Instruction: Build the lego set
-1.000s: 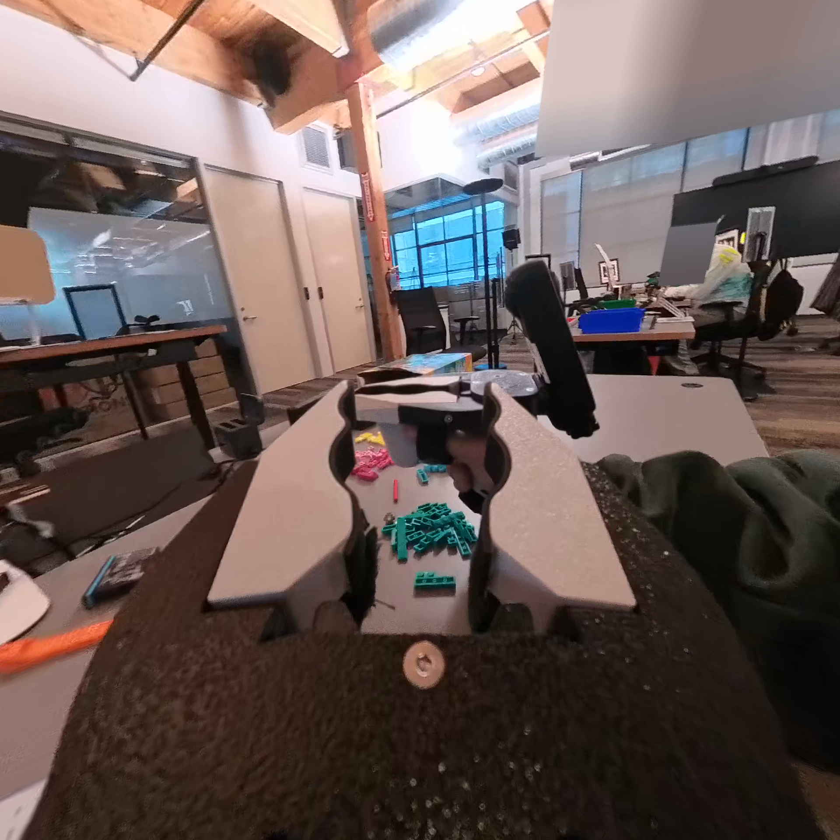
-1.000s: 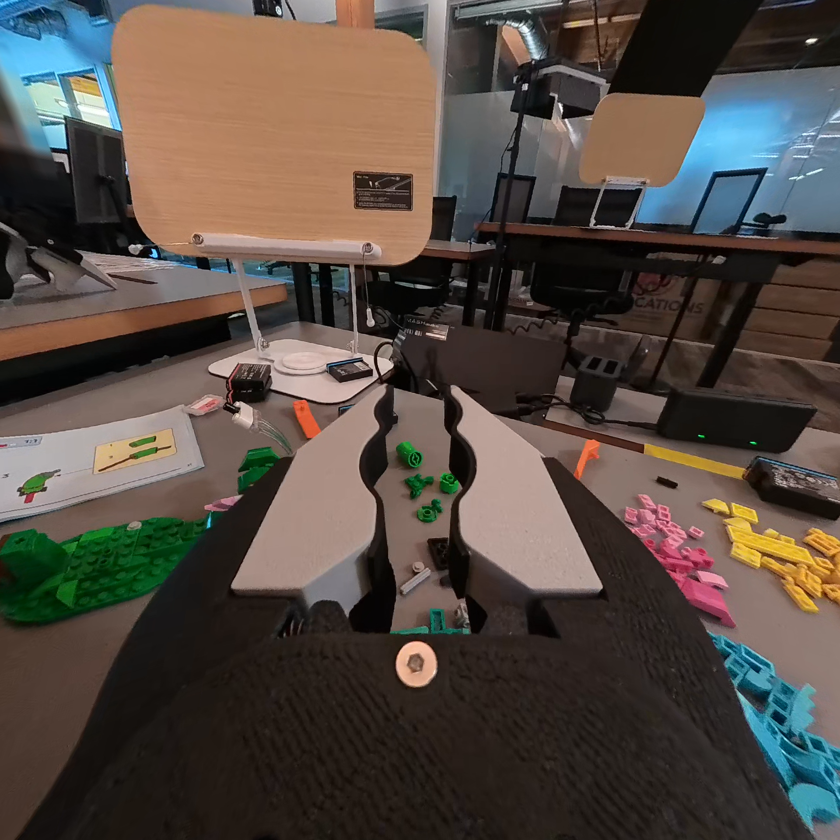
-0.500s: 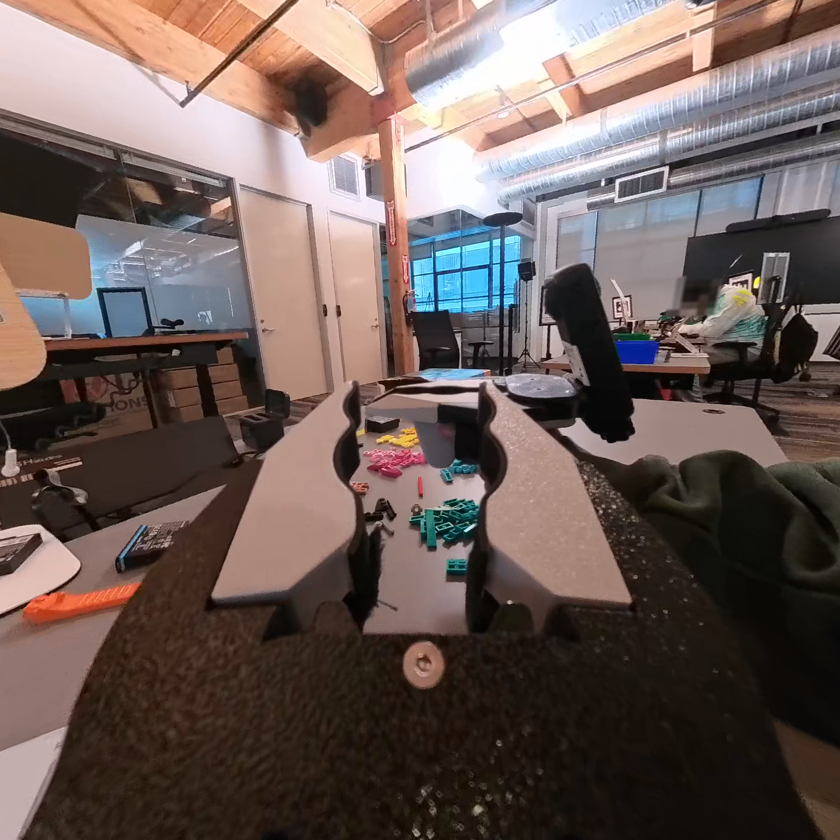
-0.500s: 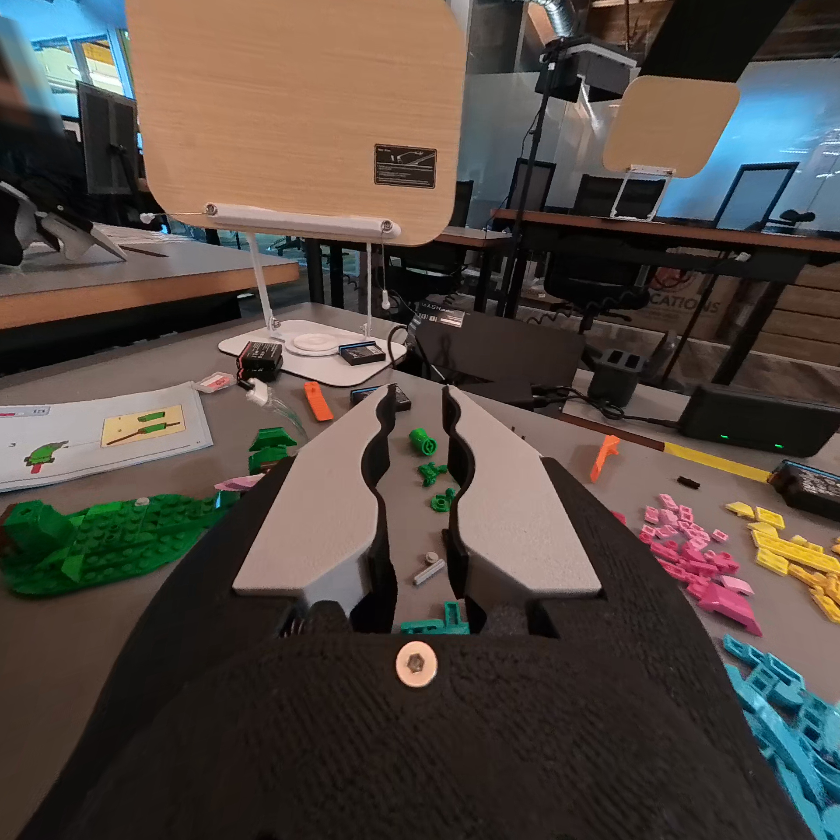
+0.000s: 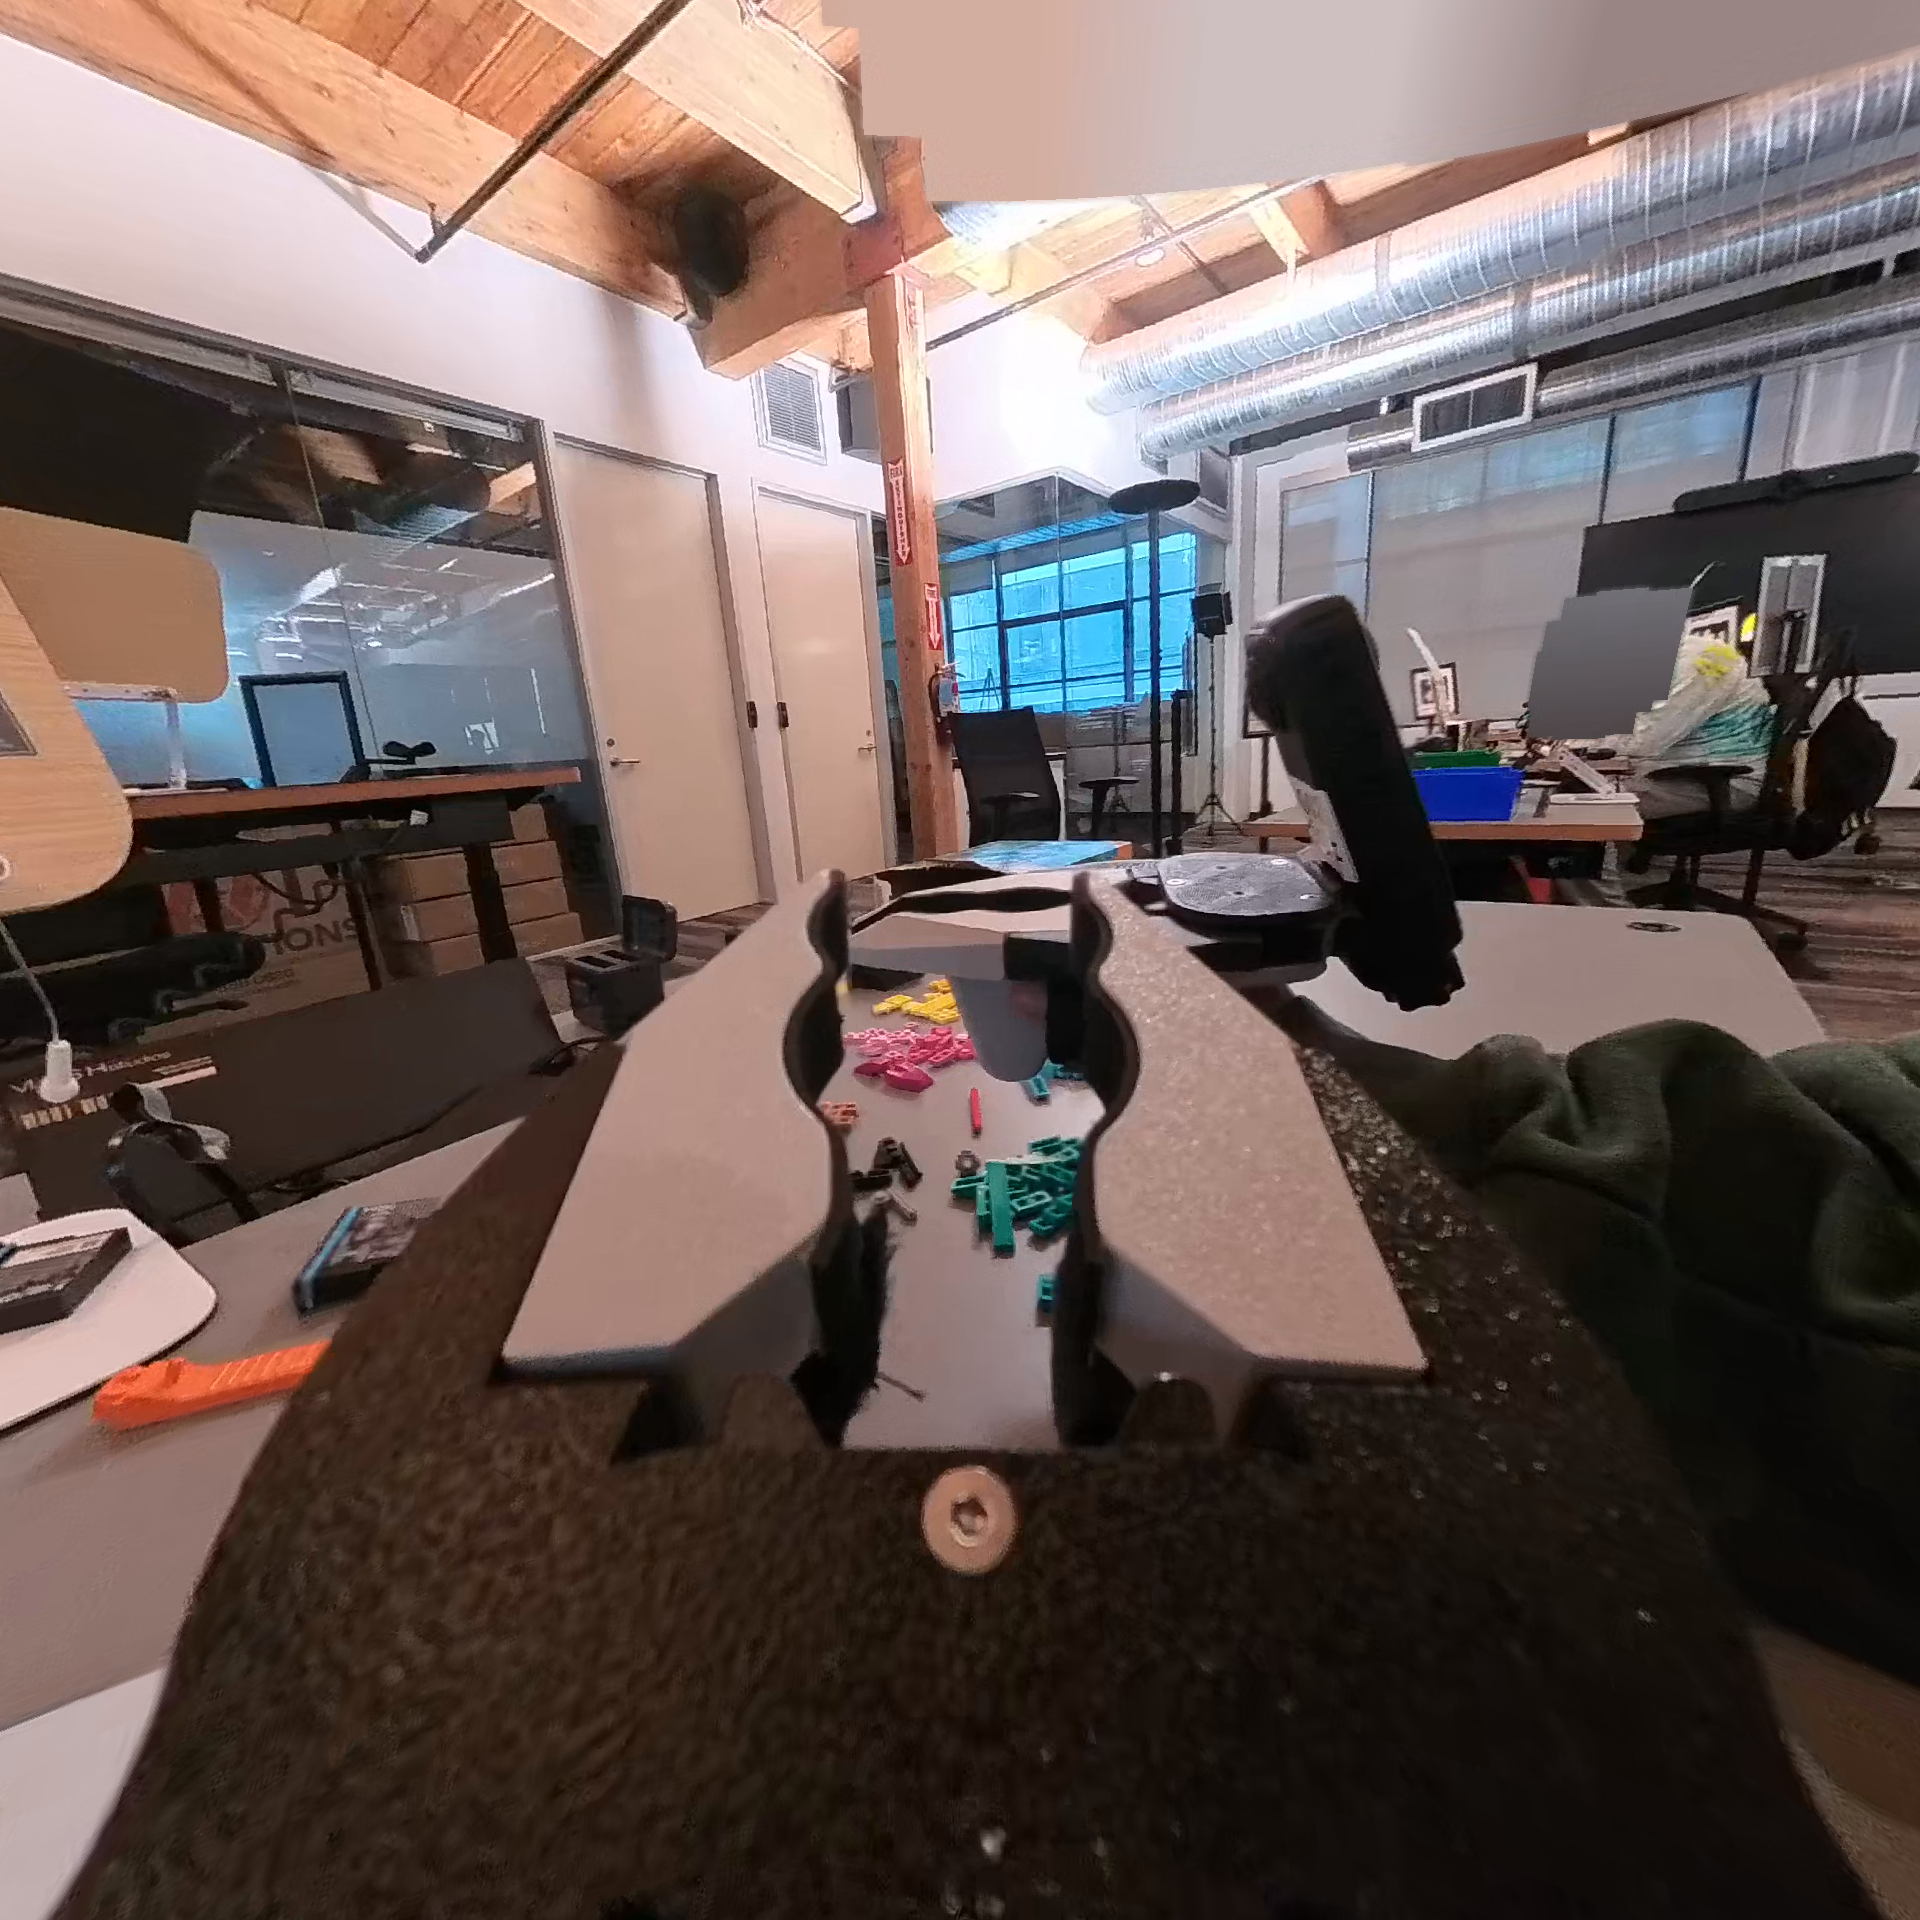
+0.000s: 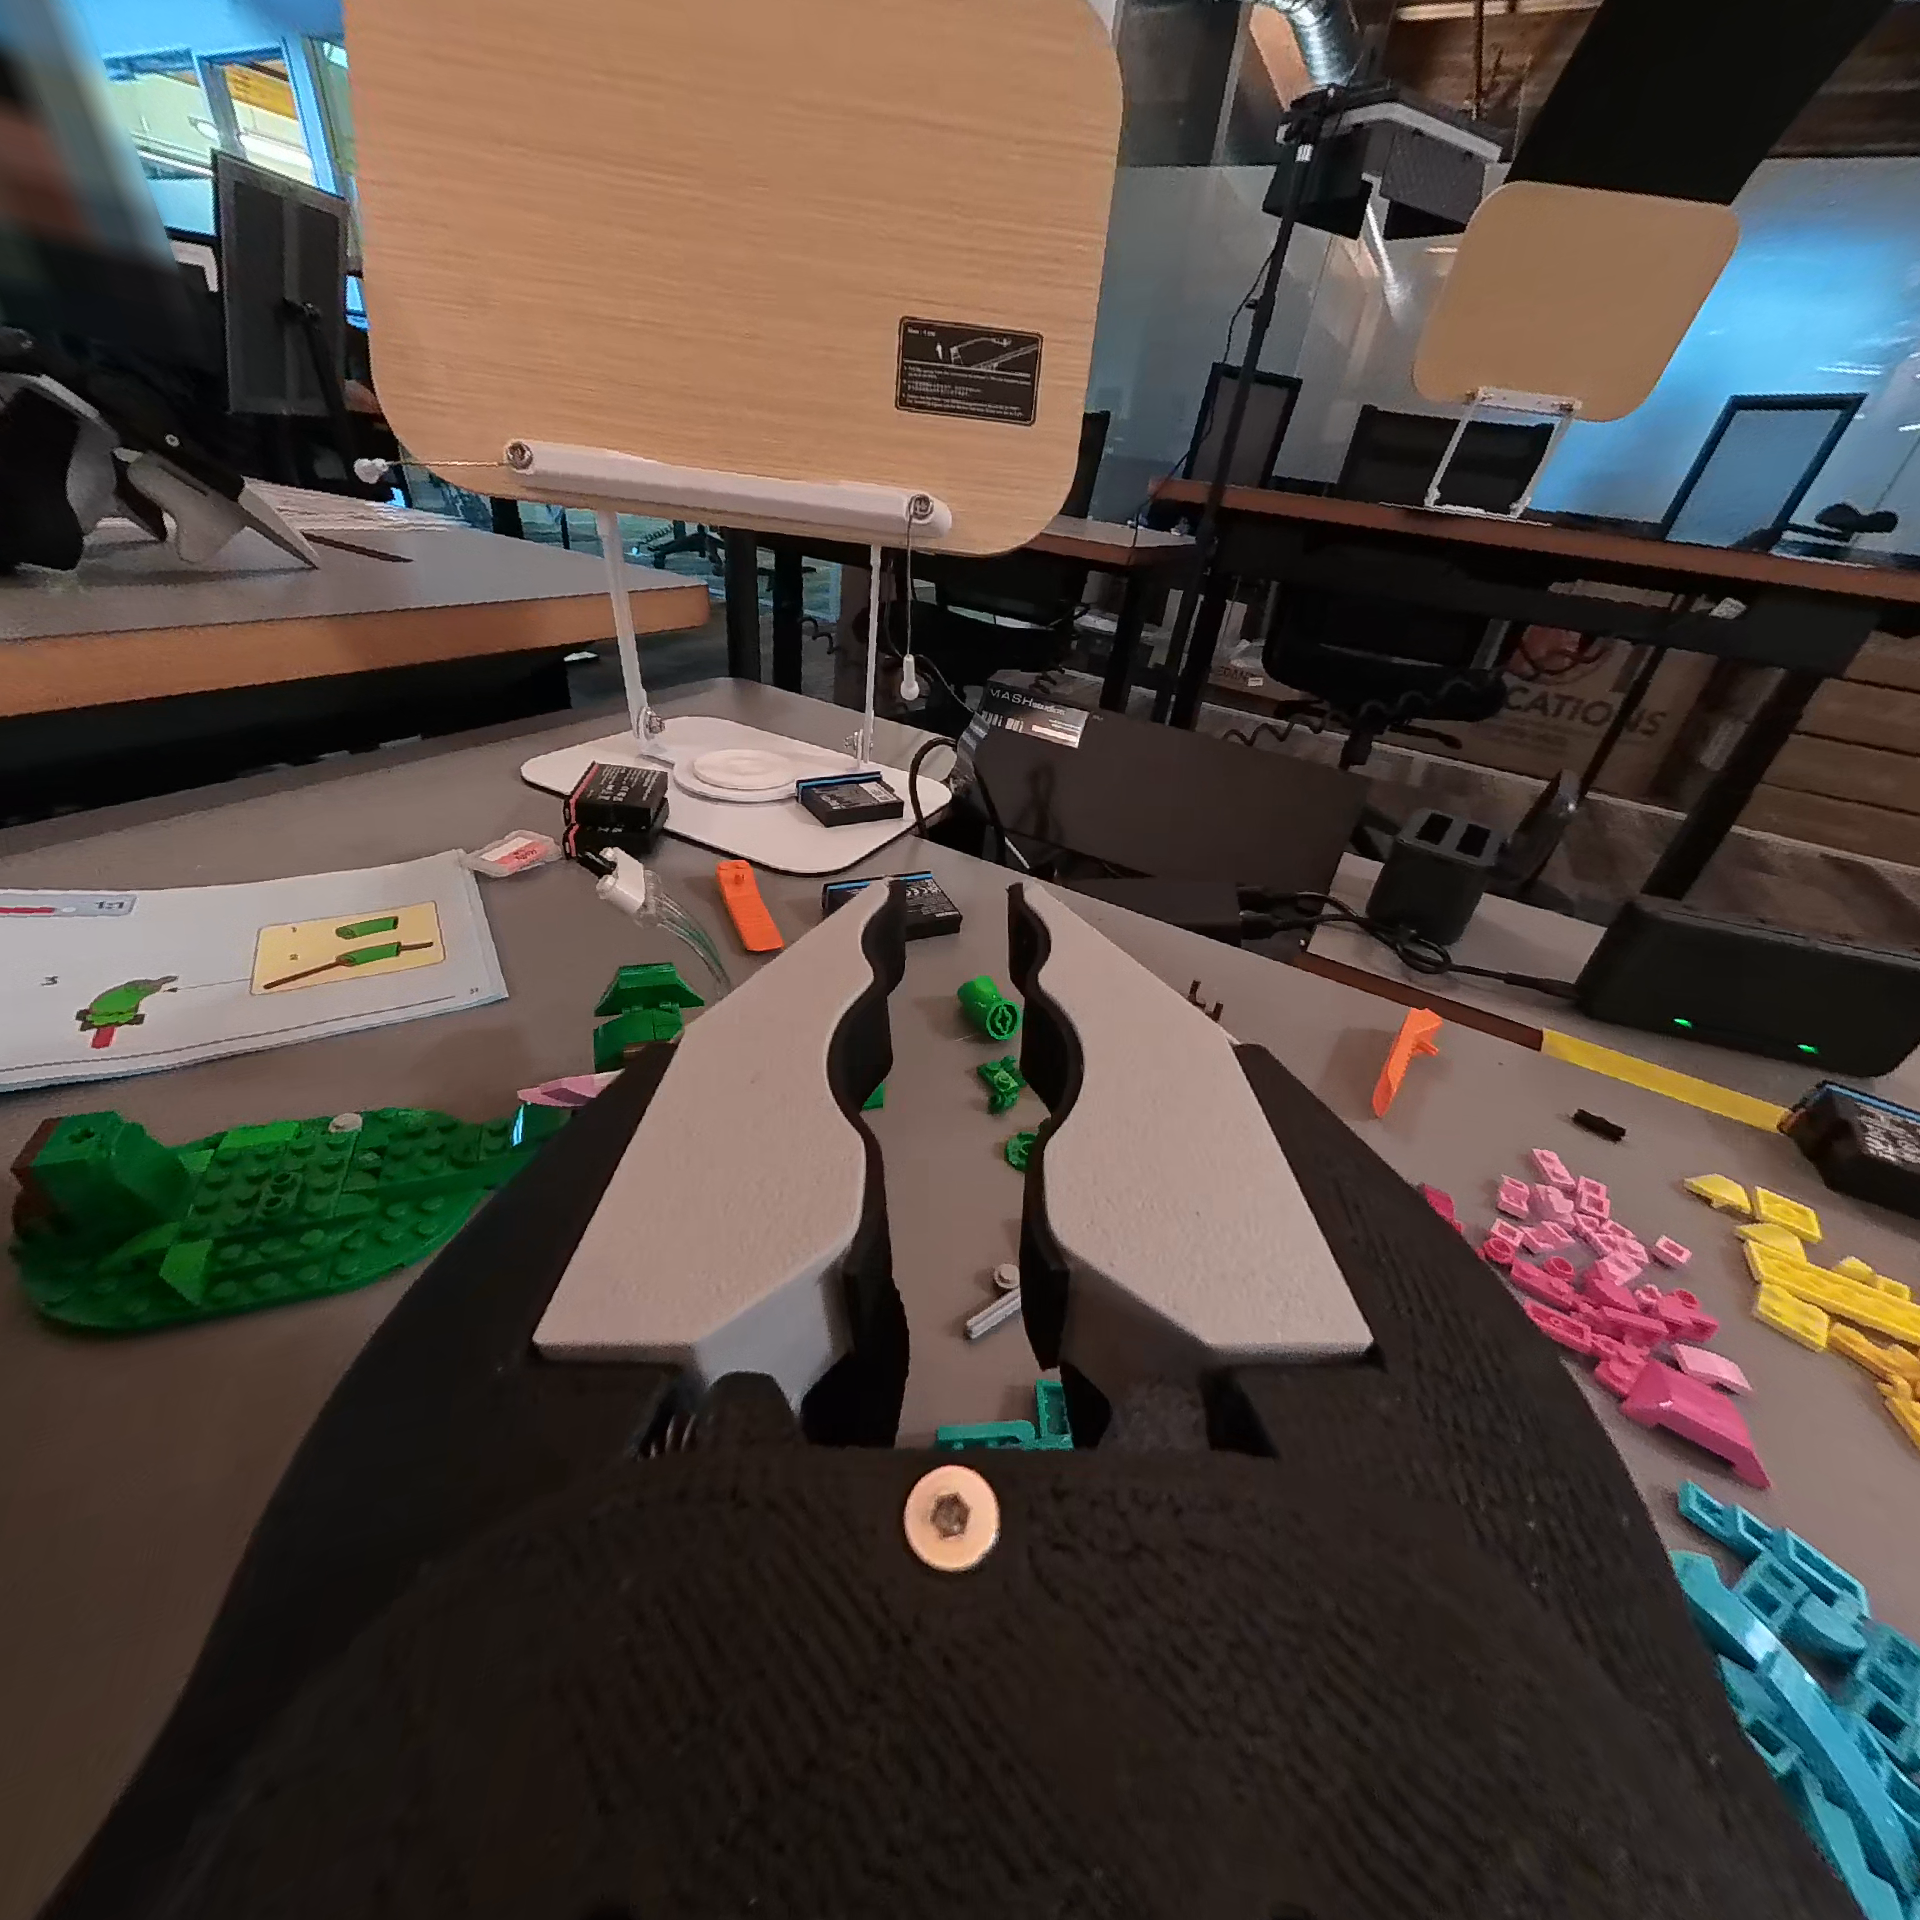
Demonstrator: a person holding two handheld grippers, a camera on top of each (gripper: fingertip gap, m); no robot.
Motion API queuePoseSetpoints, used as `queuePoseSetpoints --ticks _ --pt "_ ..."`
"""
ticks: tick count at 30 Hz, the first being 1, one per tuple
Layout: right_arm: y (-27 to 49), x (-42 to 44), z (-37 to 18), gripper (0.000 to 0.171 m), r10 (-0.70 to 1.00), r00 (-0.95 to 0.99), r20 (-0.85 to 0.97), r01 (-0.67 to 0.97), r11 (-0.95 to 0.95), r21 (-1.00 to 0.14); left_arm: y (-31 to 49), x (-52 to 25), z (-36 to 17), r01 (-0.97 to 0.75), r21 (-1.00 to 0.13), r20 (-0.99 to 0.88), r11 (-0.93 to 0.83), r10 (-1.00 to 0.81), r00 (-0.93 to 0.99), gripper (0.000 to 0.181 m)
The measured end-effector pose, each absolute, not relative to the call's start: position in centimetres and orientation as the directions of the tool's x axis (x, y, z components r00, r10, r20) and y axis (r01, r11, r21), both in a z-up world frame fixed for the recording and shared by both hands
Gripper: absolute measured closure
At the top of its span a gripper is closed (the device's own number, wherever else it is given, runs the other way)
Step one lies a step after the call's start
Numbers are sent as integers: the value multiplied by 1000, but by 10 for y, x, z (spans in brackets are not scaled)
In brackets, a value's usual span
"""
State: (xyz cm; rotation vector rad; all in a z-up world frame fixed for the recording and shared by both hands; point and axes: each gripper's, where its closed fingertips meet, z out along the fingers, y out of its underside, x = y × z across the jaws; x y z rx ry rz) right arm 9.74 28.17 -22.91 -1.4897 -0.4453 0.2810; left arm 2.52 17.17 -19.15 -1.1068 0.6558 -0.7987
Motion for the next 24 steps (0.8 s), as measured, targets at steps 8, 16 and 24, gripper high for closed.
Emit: queuePoseSetpoints --ticks 8,16,24 --pt "286 107 -232 151 411 897 161 152 54 -987 173 23 -193 201 -941 -106 272 -801 589 147" --pt "308 126 -279 160 430 902 41 200 -332 -922 177 17 -190 257 -935 -45 243 -803 594 149" --pt "332 118 -323 144 515 857 -11 326 -559 -762 181 9 -186 271 -927 -40 259 -787 616 152"
